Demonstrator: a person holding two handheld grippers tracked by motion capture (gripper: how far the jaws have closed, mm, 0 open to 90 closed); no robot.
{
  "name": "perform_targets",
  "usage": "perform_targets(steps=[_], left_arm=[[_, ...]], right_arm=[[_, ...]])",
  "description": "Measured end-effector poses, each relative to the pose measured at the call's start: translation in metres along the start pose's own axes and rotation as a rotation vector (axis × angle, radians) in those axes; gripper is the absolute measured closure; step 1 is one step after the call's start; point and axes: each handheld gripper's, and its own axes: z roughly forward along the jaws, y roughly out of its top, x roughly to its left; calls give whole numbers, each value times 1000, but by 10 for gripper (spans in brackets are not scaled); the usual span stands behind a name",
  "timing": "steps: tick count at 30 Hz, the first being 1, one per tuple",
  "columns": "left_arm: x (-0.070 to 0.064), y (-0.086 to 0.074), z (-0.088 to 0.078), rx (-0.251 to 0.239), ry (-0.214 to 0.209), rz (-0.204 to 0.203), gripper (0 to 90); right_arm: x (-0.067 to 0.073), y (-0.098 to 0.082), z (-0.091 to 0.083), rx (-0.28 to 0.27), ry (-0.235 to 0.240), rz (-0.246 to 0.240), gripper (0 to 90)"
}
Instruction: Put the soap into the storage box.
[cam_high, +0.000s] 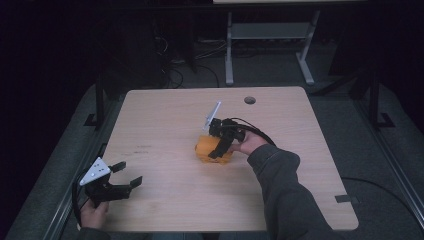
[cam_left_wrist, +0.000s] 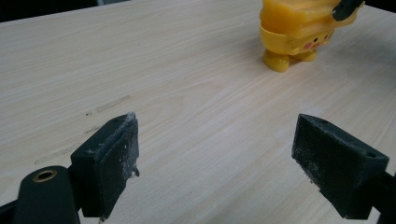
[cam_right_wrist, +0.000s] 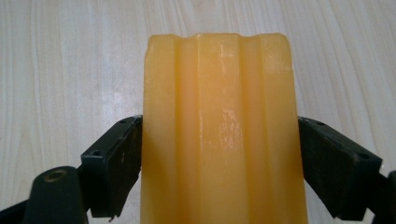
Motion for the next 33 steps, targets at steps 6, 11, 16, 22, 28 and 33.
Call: perform_targets(steps=[6, 11, 16, 22, 28, 33], left_arm=[[0, 0, 0, 0, 1, 1, 143], [0, 0, 0, 0, 0, 0, 143], [0, 0, 0, 7, 0, 5, 143], [0, 0, 0, 4, 2, 1, 143], [0, 0, 0, 6, 2, 4, 143], [0, 0, 0, 5, 1, 5, 143]], right_arm=[[0, -2, -6, -20, -3, 12, 177], [0, -4, -14, -42, -16, 18, 177], [2, -7, -20, -53, -23, 22, 176], [2, -11, -27, -72, -34, 27, 176], [2, -17, -37, -91, -48, 44, 176], [3, -21, -44, -100, -62, 60, 176]])
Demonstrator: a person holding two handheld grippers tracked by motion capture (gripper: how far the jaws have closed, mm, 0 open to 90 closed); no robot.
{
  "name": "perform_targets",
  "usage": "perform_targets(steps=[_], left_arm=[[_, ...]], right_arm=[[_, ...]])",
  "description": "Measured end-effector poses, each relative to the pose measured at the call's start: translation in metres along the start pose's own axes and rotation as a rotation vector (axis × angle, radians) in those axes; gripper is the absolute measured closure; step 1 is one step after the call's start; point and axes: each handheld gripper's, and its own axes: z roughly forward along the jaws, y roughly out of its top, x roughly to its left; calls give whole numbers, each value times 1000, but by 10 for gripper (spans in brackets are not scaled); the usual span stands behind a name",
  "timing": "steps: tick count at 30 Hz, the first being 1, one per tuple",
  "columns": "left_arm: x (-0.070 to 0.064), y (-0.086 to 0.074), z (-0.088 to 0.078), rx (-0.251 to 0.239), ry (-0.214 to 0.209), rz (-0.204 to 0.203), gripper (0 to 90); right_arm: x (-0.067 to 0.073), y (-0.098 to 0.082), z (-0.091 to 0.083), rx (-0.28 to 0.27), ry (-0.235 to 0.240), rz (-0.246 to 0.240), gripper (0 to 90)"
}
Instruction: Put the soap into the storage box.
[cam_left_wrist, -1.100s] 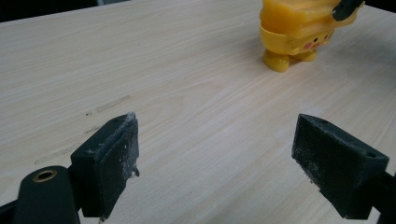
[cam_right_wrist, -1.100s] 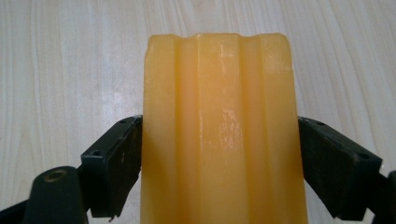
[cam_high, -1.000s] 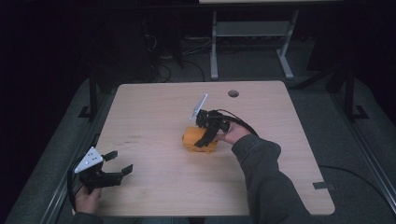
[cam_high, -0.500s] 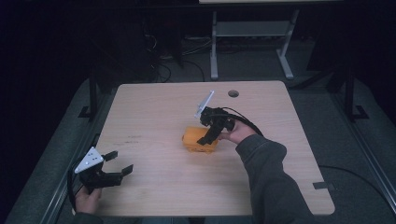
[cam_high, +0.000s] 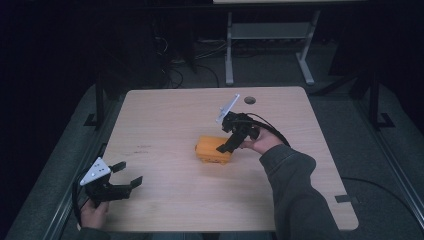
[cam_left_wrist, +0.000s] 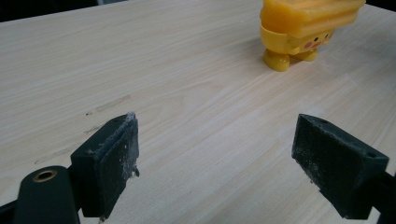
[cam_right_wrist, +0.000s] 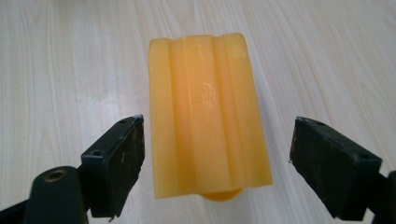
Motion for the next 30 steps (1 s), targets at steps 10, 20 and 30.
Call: perform_targets(steps=[10, 20, 30], left_arm=[[0, 0, 0, 0, 2, -3, 143], [0, 0, 0, 0, 2, -4, 143], [-1, 0, 1, 3, 2, 0, 143]], right_arm=[[0, -7, -10, 1, -26, 10, 177], [2, -13, -18, -1, -40, 18, 179], [2, -30, -23, -1, -54, 55, 179]])
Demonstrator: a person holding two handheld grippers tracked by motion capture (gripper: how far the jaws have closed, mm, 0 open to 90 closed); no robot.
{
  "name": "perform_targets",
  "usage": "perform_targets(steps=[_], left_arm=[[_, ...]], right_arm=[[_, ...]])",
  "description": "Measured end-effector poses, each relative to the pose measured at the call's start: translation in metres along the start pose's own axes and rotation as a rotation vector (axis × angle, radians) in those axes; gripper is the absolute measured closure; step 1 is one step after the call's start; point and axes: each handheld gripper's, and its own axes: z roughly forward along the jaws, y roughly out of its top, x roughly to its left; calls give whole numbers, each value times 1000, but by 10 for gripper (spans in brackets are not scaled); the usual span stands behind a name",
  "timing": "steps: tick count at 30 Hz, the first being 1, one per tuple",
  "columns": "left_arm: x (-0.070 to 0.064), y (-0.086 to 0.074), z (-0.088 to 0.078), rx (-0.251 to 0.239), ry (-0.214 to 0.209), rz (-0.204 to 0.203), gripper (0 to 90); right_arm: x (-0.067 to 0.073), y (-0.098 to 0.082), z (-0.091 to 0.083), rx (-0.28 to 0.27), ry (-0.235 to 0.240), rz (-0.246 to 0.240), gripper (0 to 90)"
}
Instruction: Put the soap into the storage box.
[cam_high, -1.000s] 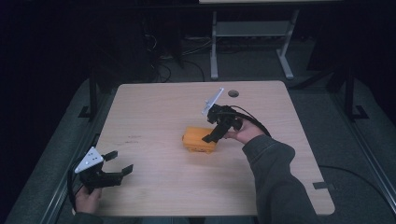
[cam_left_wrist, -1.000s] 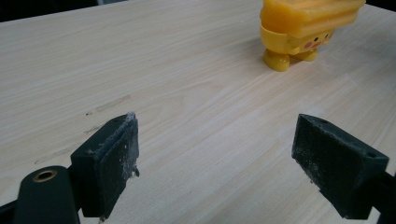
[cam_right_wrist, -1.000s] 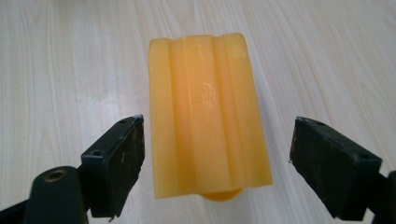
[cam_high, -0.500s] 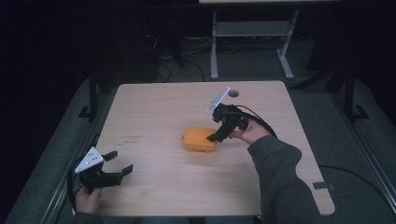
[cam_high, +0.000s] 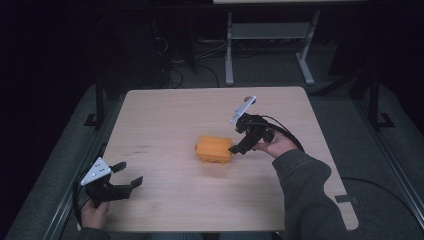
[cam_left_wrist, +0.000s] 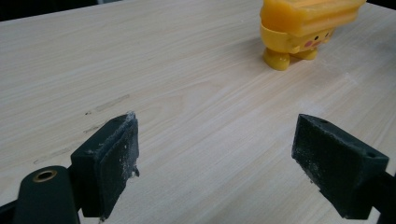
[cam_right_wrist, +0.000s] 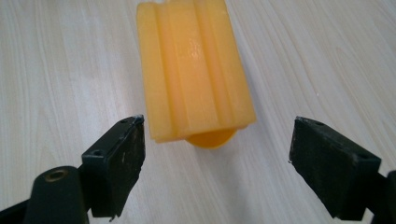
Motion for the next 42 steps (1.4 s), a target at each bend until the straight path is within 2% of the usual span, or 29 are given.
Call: perform_targets(steps=[22, 24, 33, 34, 37, 42], left_arm=[[-1, 0, 1, 6, -1, 6, 143], [-1, 0, 1, 6, -1, 7, 143], [-1, 0, 2, 8, -1, 9, 143], [-1, 0, 2, 9, -1, 9, 143], [-2, 0, 2, 12, -1, 9, 143], [-1, 0, 2, 14, 0, 11, 143]], right_arm=[[4, -36, -15, -27, -16, 57, 188], [5, -39, -16, -10, -15, 69, 182], [7, -54, -19, -25, -21, 81, 193], [9, -55, -19, -10, -15, 100, 188], [10, -59, -21, -19, -23, 87, 195], [12, -68, -23, -22, -28, 101, 194]])
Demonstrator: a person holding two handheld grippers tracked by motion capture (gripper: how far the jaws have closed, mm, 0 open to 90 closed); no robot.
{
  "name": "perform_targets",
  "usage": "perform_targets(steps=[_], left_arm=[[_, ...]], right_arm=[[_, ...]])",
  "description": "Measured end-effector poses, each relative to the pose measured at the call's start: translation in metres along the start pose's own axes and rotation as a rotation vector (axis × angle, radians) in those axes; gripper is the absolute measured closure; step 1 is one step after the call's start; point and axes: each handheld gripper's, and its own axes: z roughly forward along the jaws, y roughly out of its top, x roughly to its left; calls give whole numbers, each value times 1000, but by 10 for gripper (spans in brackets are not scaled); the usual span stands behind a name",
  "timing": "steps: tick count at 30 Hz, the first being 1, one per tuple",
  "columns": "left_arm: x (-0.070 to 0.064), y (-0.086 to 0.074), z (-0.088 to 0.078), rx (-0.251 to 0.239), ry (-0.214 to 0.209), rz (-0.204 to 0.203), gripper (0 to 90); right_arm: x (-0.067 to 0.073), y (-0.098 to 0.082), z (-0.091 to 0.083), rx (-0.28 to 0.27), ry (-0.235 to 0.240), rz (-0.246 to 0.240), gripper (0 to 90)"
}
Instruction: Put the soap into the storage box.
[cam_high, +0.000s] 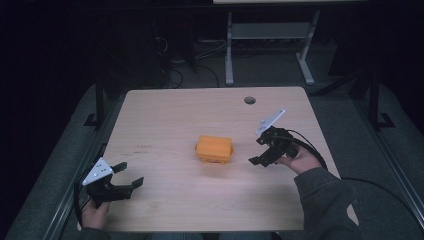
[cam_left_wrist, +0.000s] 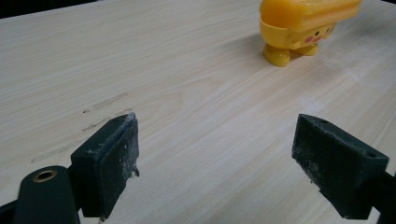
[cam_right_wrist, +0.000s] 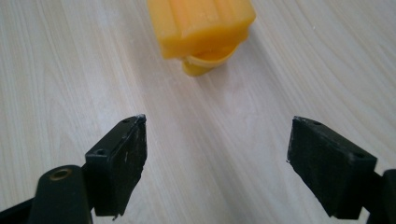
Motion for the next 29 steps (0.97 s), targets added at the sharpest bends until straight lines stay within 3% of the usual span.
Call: perform_targets(steps=[13, 21, 26, 29], left_arm=[[-1, 0, 0, 10, 0, 5, 143], [-3, 0, 1, 17, -7, 5, 143], [-4, -2, 3, 29, -11, 8, 143], [-5, -2, 4, 34, -12, 19, 143]], right_arm=[[5, -40, -5, 4, -6, 70, 191], [15, -76, -4, -9, -13, 134, 186], [32, -106, -4, -65, -49, 161, 172], [49, -126, -6, -149, -93, 181, 155]])
